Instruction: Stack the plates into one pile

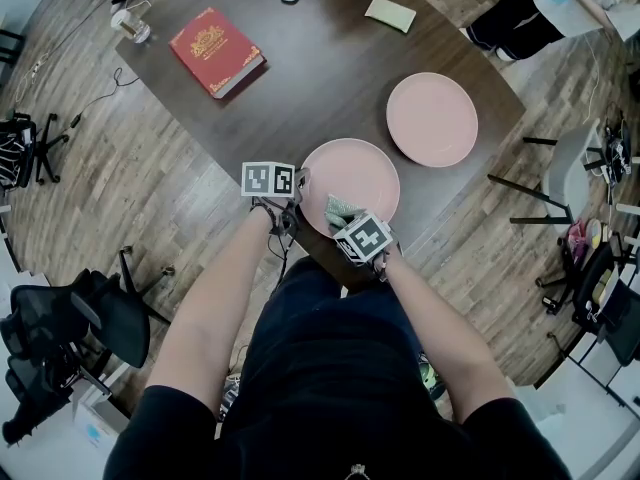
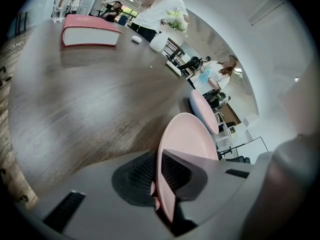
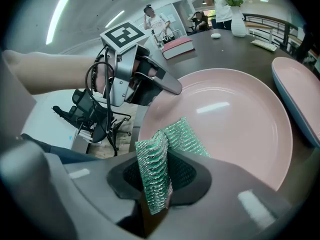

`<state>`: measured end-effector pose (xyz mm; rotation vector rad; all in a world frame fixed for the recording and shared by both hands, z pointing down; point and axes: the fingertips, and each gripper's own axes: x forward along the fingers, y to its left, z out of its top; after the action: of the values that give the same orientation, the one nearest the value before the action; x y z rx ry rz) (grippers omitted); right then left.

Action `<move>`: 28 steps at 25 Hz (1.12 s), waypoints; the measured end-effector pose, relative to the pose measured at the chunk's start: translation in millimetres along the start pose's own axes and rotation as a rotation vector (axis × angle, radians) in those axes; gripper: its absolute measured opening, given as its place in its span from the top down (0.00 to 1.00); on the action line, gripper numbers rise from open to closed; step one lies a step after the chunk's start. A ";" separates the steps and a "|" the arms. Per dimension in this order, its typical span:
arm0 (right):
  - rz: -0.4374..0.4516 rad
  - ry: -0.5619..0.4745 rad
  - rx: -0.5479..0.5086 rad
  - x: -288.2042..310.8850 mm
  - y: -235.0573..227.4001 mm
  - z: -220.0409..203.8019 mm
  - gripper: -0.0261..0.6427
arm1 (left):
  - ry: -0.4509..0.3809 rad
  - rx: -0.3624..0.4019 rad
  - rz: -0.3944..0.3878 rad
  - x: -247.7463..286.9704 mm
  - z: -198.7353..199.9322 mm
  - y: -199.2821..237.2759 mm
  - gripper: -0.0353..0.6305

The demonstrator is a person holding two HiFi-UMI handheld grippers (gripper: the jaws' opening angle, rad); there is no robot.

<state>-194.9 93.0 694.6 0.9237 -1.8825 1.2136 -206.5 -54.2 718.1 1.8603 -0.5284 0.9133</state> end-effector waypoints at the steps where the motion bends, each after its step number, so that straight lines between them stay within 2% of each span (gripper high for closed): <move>1: 0.003 -0.003 0.004 1.0 1.3 1.4 0.83 | 0.000 0.003 0.000 0.1 0.3 -0.1 0.91; 16: 0.050 -0.035 0.021 10.6 13.5 9.5 0.83 | 0.021 0.064 0.014 0.9 0.4 -1.1 0.92; 28: 0.024 -0.020 -0.055 8.2 15.4 4.0 0.83 | 0.039 0.098 0.016 0.5 0.0 -2.0 0.93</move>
<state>-212.7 92.4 693.7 0.8889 -1.9385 1.1645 -204.8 -53.3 717.4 1.9246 -0.4829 1.0001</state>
